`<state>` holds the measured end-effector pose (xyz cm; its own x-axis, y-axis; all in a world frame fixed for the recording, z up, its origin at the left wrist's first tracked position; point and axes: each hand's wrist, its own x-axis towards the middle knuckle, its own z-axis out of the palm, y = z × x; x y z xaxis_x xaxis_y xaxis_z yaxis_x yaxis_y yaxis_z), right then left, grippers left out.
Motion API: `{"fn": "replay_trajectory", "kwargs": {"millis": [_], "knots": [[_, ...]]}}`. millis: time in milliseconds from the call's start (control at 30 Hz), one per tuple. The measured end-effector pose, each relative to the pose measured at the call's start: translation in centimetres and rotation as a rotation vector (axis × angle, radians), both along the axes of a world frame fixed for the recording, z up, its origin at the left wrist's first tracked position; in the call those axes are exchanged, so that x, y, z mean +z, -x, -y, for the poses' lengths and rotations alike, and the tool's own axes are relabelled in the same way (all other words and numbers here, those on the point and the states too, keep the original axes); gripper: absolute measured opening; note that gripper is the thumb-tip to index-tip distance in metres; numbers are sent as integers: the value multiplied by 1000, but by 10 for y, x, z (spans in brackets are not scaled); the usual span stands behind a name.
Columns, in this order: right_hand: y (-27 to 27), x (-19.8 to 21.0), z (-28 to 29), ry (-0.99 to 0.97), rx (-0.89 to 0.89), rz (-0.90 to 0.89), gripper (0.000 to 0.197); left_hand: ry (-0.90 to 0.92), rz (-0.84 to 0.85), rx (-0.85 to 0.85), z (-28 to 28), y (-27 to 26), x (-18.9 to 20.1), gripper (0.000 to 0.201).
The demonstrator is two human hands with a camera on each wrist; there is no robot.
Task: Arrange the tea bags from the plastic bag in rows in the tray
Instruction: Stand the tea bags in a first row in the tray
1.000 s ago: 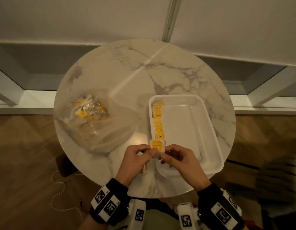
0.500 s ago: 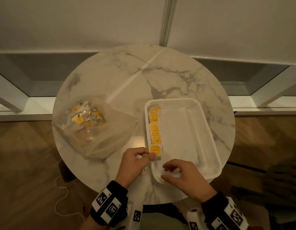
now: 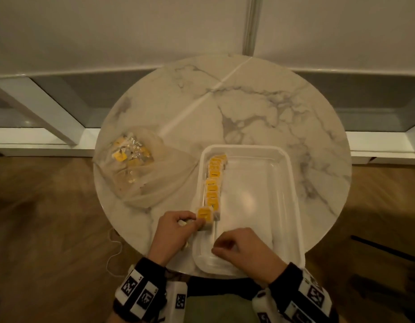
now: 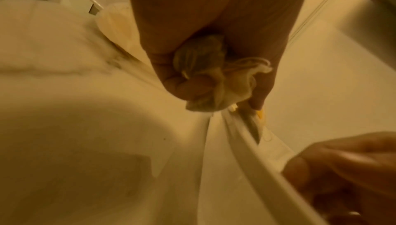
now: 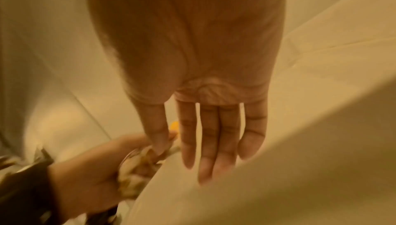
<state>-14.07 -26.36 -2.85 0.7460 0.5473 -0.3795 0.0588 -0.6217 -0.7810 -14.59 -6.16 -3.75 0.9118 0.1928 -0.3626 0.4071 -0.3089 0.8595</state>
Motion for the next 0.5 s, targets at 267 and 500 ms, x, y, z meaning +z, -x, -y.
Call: {"fn": "replay_trajectory", "kwargs": {"millis": [267,500], "knots": [[-32,3,-5,-342,-306,-186,11,34,43,-198,-1,-5,9,7],[-47,-11,-11,-167,-354,-299,13,-128,221,-128,-20,-14,-9,20]]}}
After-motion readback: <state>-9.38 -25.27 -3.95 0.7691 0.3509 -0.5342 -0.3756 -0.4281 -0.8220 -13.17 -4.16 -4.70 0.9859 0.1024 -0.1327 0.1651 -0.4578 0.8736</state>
